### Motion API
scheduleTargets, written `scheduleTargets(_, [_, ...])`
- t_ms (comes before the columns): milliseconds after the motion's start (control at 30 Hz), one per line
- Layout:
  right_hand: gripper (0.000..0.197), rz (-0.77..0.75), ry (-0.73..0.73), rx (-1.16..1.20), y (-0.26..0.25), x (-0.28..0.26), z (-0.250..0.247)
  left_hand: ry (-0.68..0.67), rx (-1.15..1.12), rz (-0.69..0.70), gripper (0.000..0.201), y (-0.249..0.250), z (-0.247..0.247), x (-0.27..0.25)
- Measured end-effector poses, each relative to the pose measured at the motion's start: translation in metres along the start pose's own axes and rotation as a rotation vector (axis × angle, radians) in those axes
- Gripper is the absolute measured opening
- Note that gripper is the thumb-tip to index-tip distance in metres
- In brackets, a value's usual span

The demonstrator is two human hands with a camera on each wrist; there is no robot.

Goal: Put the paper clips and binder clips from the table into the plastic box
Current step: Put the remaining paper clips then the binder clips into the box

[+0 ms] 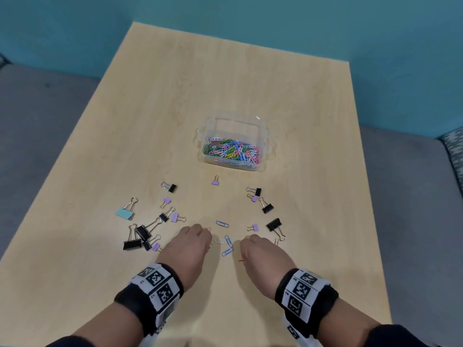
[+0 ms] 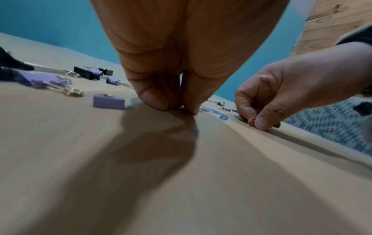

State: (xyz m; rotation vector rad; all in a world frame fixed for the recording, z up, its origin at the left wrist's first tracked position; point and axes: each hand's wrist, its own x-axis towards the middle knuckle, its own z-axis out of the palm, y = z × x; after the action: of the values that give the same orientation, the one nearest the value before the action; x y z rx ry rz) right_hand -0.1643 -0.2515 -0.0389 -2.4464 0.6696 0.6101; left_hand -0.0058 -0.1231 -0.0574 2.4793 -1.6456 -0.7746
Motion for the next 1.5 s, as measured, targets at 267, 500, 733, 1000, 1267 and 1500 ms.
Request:
scheduleTargets(267, [0.011, 0.104, 0.469, 0.240, 0.013, 0.069, -0.120, 0.292, -0.181, -0.100, 0.018, 0.004, -0.103, 0.082])
scheduleTargets(500, [0.010, 0.082, 0.569, 0.256, 0.011, 0.104, -0.170, 0.373, -0.282, -0.096, 0.006, 0.008, -0.145, 0.128])
scheduleTargets(733, [0.019, -0.011, 0.305, 0.248, 0.012, 0.037, -0.060, 0.213, -0.240, -0.063, 0.025, -0.016, -0.064, 0.053])
scheduleTargets(1000, [0.045, -0.110, 0.206, -0.086, -0.009, 0.014, 0.013, -0.089, 0.204, 0.088, 0.077, -0.005, -0.017, 0.018])
scheduleTargets(1267, [0.034, -0.129, 0.220, -0.153, -0.002, -0.001, 0.015, 0.067, -0.154, -0.070, 0.026, -0.016, -0.011, 0.008])
scheduleTargets(1500, [0.028, 0.055, 0.178, 0.061, -0.019, 0.004, 0.015, 0.042, -0.124, -0.104, 0.033, -0.008, 0.000, 0.010])
